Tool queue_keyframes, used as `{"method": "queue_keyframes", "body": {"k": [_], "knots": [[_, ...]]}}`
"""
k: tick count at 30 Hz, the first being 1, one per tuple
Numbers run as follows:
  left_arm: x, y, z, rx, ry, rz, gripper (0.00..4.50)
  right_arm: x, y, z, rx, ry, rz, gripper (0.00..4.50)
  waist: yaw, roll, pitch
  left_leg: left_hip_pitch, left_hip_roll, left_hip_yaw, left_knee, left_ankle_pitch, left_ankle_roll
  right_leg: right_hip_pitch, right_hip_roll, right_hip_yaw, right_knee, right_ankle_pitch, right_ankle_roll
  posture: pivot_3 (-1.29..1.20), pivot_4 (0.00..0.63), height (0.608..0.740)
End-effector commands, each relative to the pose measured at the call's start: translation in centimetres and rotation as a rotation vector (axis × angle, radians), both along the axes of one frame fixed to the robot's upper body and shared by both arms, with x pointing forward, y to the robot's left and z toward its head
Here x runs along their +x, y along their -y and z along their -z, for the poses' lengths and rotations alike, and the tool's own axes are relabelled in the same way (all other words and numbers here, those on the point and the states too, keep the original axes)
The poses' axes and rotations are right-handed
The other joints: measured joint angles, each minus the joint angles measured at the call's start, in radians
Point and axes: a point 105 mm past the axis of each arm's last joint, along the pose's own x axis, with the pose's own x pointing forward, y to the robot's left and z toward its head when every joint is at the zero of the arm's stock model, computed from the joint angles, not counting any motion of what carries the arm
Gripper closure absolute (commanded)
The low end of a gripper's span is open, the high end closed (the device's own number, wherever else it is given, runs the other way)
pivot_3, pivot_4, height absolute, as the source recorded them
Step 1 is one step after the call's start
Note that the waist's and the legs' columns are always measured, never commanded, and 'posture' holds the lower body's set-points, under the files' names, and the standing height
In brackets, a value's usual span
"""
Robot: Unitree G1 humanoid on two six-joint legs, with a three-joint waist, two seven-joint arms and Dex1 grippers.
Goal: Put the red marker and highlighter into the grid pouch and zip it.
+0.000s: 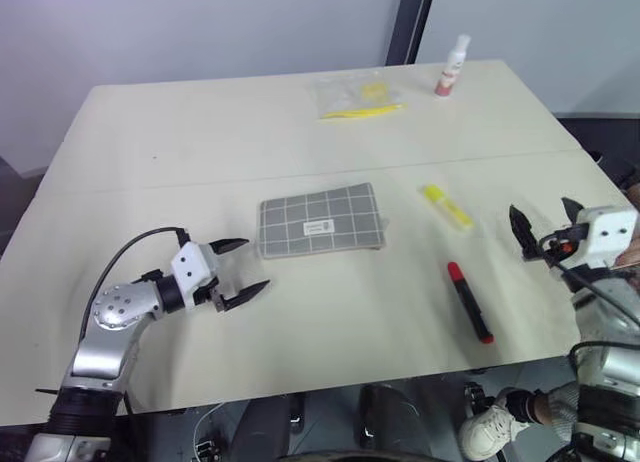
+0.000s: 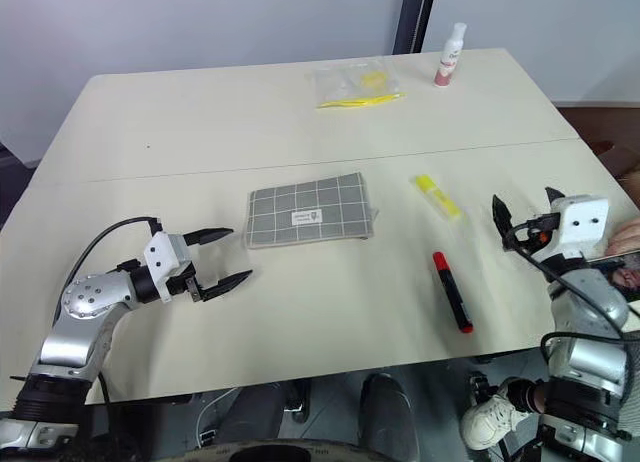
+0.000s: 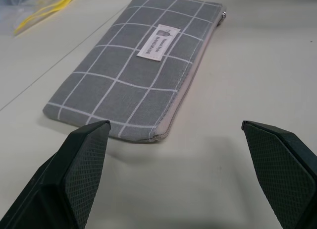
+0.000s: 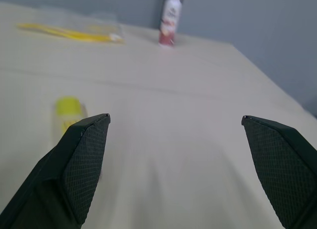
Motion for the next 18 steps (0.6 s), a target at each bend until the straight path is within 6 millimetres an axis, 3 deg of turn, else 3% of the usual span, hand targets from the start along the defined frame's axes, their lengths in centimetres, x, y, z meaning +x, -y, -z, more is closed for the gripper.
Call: {"method": "queue_keyframes", "body": {"k": [1, 18], "knots": [[-0.2, -0.2, -0.6, 0.002, 0.024, -0.002, 0.00, 0.1, 0.2, -1.4, -0.019, 0.058, 0.004, 0.07, -0.003, 0.003, 0.002, 0.000, 0.000, 0.000, 0.001, 0.000, 0.000, 0.000, 0.000, 0.000, 0.001, 0.000, 0.000, 0.00, 0.150, 0.740], [-0.4, -1.6, -0.6, 0.019, 0.033, -0.024, 0.00, 1.3, -0.1, -0.7, -0.026, 0.018, -0.024, 0.07, -0.026, 0.003, 0.002, 0.003, 0.002, 0.000, 0.002, 0.000, 0.000, 0.003, 0.001, -0.001, 0.001, 0.001, -0.001, 0.00, 0.150, 0.740]]}}
